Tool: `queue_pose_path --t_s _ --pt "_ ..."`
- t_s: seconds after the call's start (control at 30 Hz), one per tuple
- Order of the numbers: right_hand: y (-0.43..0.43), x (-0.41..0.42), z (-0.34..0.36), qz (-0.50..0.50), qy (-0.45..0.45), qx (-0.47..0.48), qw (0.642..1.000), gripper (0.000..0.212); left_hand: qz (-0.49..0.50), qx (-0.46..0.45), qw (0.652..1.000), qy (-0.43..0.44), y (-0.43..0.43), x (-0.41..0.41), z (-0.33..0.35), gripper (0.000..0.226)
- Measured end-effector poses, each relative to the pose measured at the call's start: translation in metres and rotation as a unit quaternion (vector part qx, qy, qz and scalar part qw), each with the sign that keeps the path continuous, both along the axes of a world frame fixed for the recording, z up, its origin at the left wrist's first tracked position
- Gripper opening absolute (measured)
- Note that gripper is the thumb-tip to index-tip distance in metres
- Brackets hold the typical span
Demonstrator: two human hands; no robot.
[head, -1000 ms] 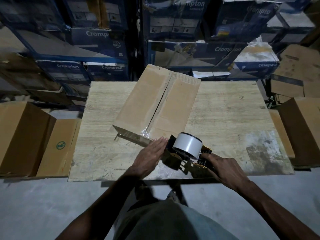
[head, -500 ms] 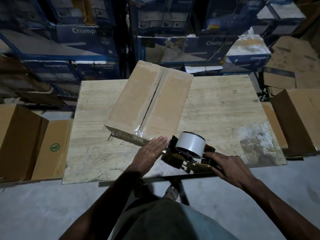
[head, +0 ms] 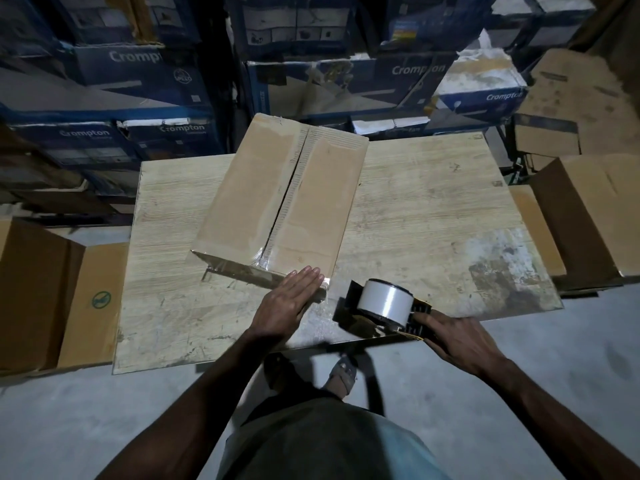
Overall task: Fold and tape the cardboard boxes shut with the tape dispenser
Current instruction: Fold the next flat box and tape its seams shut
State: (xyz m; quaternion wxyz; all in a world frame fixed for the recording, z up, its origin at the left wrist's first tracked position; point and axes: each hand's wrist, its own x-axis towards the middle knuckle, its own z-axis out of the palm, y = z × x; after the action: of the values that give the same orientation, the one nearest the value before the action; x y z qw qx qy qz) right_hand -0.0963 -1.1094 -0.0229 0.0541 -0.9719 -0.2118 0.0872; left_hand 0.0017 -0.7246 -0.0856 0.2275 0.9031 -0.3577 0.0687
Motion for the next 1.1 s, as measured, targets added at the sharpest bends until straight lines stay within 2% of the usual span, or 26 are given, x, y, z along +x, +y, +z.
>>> queue_pose_path --t_s 0.1,0.27,0.53,0.67,0.73,0.77,0.83,0.93,1.03,1.1 --pt "0.015 0.004 -0.025 -0.014 0.018 0.014 1.000 0.070 0.015 -0.001 1.000 0.008 -0.002 -0.001 0.004 0.056" --pt "0.053 0.005 -0.074 -0.057 0.029 0.078 0.995 0.044 0.036 -0.010 0.999 0.031 -0.006 -0.003 0.011 0.058" --pt "0.070 -0.001 -0.090 -0.074 0.044 0.161 0.983 0.040 0.062 -0.005 0.997 0.038 -0.015 -0.009 0.021 0.061" --pt "0.082 0.000 -0.079 -0.089 0.111 0.167 0.976 0.041 0.053 -0.003 0.998 0.032 -0.015 -0.010 0.022 0.060" --pt "0.084 -0.010 -0.074 -0.108 0.160 0.186 0.963 0.044 0.047 0.006 0.998 0.036 -0.014 -0.010 0.025 0.051" --pt "0.083 -0.016 -0.071 -0.125 0.176 0.203 0.955 0.043 0.048 0.011 0.998 0.044 -0.014 -0.008 0.028 0.055" --pt "0.078 -0.037 -0.062 -0.178 0.215 0.265 0.923 0.040 0.052 0.015 0.997 0.062 -0.013 -0.006 0.030 0.062" --pt "0.059 -0.061 -0.052 -0.266 0.268 0.360 0.853 0.042 0.041 0.028 0.996 0.074 -0.011 -0.009 0.027 0.065" --pt "0.047 -0.060 -0.053 -0.387 0.270 0.442 0.763 0.041 0.029 0.043 0.996 0.076 -0.008 -0.010 0.025 0.068" --pt "0.047 -0.048 -0.055 -0.472 0.246 0.493 0.688 0.033 0.019 0.058 0.995 0.075 -0.012 -0.013 0.025 0.072"
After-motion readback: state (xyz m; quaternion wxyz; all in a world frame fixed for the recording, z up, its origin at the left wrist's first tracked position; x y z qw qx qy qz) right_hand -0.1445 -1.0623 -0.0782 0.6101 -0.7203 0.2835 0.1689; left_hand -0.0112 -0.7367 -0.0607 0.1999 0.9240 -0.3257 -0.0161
